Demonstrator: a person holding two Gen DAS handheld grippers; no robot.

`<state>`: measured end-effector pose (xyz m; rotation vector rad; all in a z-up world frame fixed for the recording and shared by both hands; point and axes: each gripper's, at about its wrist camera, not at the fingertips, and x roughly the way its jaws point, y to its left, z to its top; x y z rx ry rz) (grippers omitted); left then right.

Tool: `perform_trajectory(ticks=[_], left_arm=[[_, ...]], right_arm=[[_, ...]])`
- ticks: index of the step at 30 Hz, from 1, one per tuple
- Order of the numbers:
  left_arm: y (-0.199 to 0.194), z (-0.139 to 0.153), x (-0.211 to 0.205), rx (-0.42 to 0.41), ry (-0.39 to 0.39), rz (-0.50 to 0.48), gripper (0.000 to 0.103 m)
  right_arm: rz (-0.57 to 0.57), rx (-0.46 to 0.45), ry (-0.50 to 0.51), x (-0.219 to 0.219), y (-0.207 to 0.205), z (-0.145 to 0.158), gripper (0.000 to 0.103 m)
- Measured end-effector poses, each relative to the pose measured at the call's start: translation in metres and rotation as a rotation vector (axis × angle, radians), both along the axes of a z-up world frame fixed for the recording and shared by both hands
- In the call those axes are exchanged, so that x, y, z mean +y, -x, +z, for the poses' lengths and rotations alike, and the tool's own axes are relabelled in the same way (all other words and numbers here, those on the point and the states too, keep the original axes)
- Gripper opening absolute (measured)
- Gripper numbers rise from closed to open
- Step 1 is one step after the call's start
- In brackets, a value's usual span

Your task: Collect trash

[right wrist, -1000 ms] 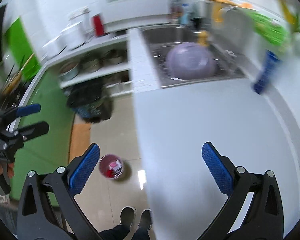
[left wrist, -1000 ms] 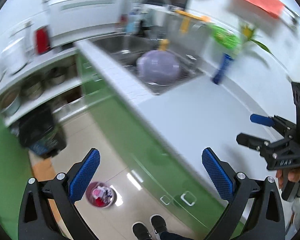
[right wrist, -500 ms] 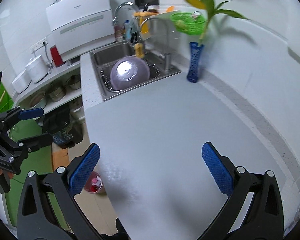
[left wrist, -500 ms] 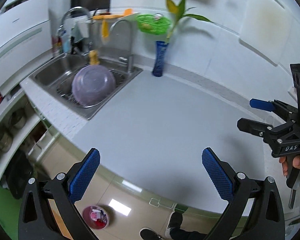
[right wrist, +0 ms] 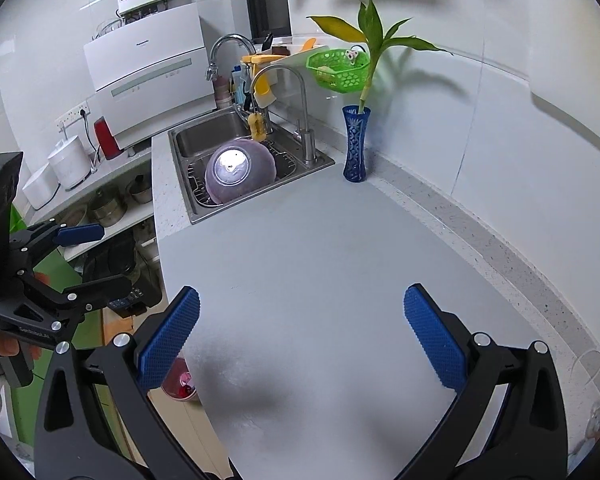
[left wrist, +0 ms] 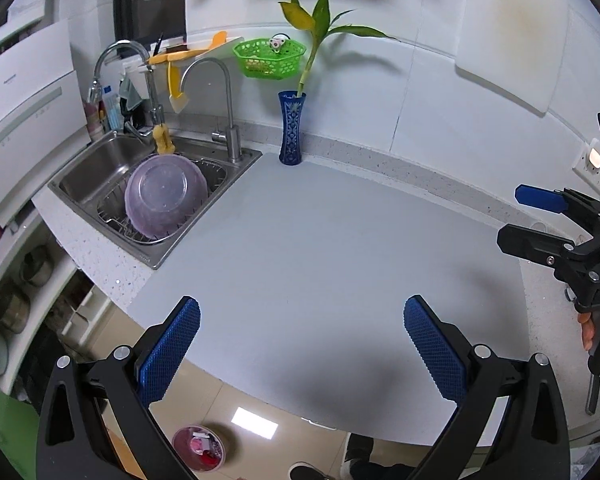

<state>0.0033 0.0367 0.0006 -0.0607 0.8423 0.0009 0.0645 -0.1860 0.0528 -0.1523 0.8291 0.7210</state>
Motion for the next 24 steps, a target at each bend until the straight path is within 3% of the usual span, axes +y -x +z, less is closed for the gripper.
perform_trajectory(ticks=[12,18,24], left_arm=[[-0.0078,-0.0094,-0.0058,0.059,0.050,0.005,0.098],[-0.0059,-0.0067,-0.0110,0.038,0.001,0.031,0.098],[-0.0081,-0.0053,-0.0108,0.036,0.010,0.029,0.098]], right_arm=[[0.011,0.008,0.002,-0.0046,-0.0002,-0.0030,0.100],[0.012,0.003,0.000,-0.0060,-0.0011,-0.0033,0.100],[0.015,0.001,-0.002,-0.0064,-0.0010,-0.0033,0.100]])
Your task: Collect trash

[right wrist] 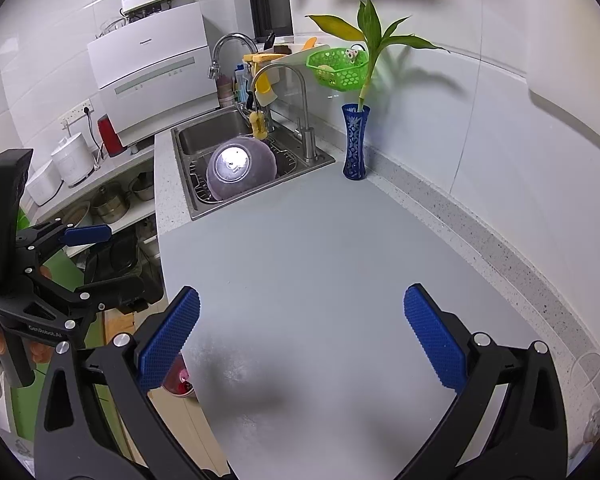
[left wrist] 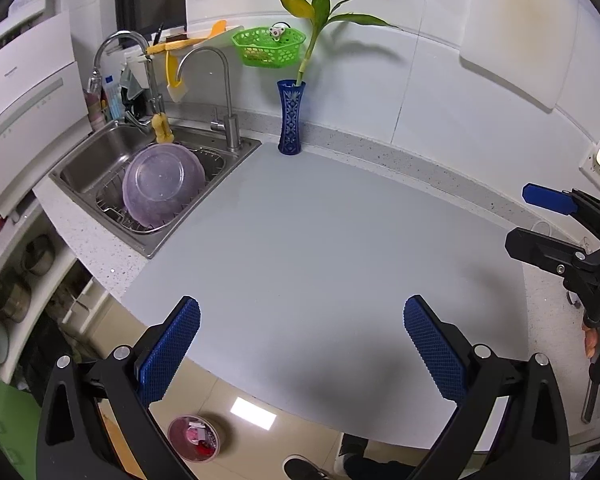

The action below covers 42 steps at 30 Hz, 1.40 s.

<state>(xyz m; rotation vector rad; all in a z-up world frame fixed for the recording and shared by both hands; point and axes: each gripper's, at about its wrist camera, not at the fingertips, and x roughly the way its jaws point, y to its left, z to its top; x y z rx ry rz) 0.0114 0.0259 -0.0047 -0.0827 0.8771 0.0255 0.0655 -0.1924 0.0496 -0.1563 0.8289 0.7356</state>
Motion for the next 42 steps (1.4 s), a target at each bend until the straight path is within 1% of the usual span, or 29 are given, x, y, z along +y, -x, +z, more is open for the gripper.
perform_trajectory(ticks=[6,42], left_arm=[[0.0009,-0.0012,0.0006,0.003,0.009,0.005,0.098],[0.0009,-0.0049,-0.0028,0.006,0.001,0.011,0.098]], right_arm=[[0.003,0.000,0.000,0.0007,-0.0014,0.0007,0.100],[0.018,0.008,0.005,0.0014,-0.0096,-0.0046,0.100]])
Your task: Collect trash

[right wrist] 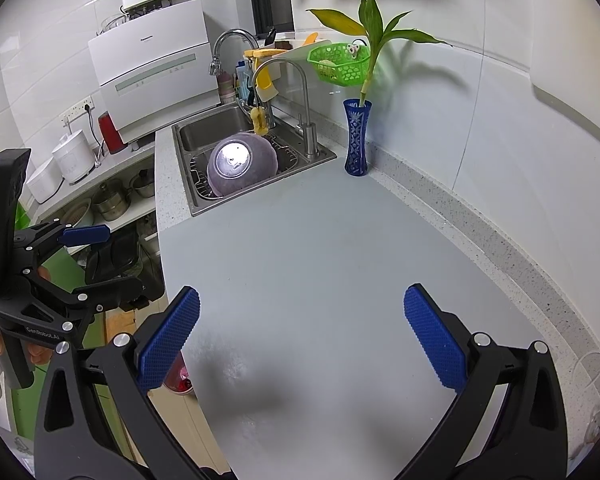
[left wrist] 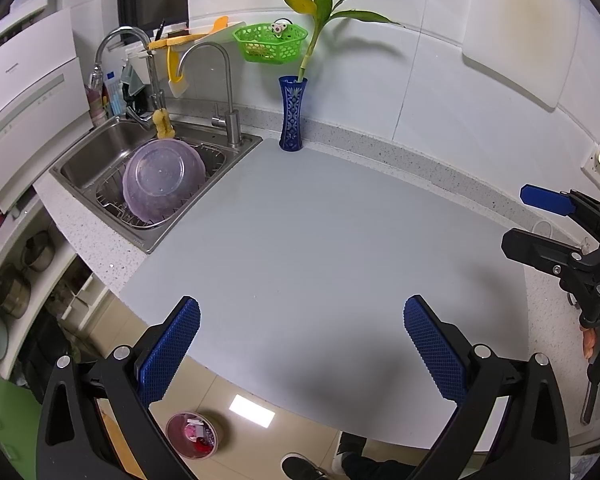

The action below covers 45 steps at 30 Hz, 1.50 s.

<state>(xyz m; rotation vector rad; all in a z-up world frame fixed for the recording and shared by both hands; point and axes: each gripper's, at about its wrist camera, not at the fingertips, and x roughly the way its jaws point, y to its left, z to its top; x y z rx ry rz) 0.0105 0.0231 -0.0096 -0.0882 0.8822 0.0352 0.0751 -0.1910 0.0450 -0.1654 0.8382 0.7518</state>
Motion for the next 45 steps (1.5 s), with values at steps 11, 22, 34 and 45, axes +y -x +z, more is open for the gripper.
perform_trajectory(ticks=[11,22,34,45], left_arm=[[-0.0003,-0.0001,0.0001,0.000,-0.003,0.000,0.098],[-0.0013,-0.0004,0.0007,-0.001,-0.002,-0.003,0.098],[-0.0050,0.0004,0.0025,0.002,0.000,-0.001,0.098],[-0.0053,0.0002,0.0026,0.001,0.001,-0.001,0.098]], right_arm=[[-0.003,0.002,0.003,0.0012,-0.0035,-0.0018,0.100],[-0.006,0.003,0.004,0.0016,-0.0019,-0.0015,0.100],[-0.006,0.004,0.004,0.0017,-0.0035,-0.0020,0.100],[-0.006,0.005,0.005,0.0021,-0.0031,-0.0031,0.100]])
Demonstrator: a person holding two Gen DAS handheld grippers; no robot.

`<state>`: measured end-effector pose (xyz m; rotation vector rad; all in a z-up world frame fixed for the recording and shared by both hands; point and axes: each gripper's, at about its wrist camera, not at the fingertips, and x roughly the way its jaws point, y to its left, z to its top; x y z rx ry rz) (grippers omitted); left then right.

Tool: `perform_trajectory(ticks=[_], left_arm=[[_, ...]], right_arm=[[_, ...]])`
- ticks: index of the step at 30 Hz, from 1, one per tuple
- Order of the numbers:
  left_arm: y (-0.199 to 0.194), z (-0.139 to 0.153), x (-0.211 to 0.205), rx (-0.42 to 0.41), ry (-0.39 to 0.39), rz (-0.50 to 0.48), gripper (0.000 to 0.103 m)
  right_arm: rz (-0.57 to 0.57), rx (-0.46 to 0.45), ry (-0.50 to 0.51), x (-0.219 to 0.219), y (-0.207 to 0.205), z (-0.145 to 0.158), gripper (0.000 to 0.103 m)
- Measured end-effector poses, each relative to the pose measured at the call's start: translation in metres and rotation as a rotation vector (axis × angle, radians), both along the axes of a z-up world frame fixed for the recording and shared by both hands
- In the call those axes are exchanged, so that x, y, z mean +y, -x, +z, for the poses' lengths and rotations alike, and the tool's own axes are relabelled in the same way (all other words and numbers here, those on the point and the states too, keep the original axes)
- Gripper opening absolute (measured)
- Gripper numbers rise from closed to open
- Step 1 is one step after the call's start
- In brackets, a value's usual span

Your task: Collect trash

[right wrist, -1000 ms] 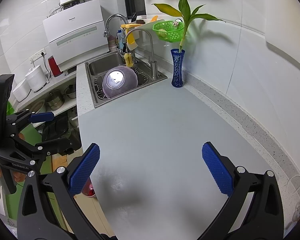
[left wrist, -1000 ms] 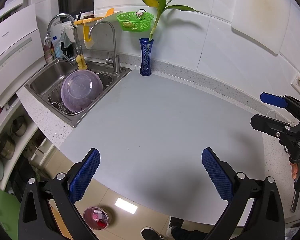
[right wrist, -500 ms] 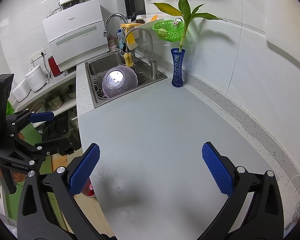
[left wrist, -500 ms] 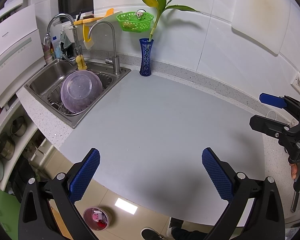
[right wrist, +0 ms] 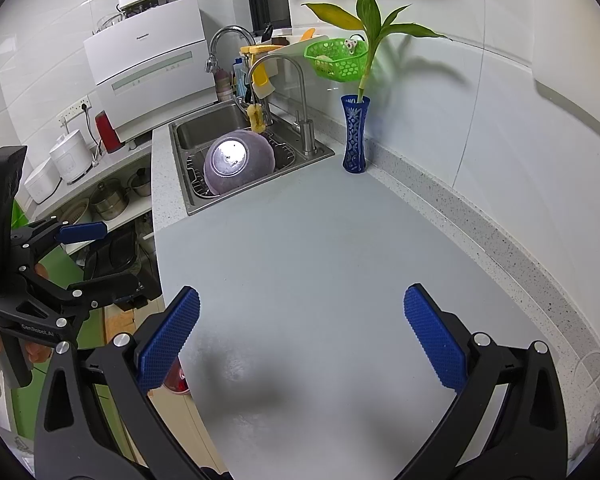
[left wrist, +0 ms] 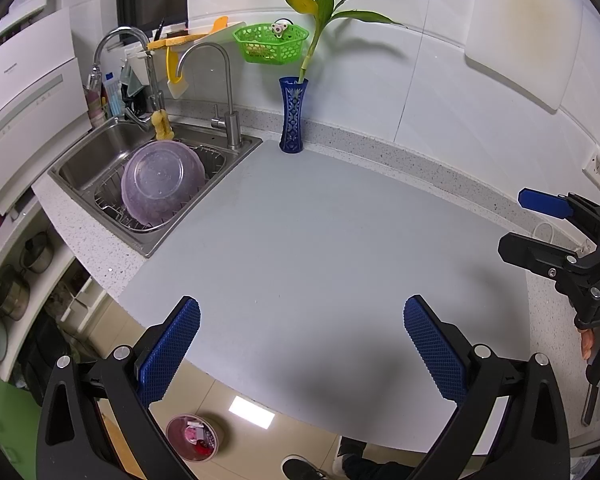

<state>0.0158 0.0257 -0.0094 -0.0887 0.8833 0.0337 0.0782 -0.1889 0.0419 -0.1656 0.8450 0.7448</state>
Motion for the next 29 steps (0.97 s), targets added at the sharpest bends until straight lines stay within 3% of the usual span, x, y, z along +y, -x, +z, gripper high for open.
perform_trajectory(ticks=[29], left_arm=[[-0.0081,-0.0009,0.0020,0.000,-0.012,0.011,0.098]], right_arm=[[-0.002,0.002,0.002,0.0006,0.0016,-0.0020,0.100]])
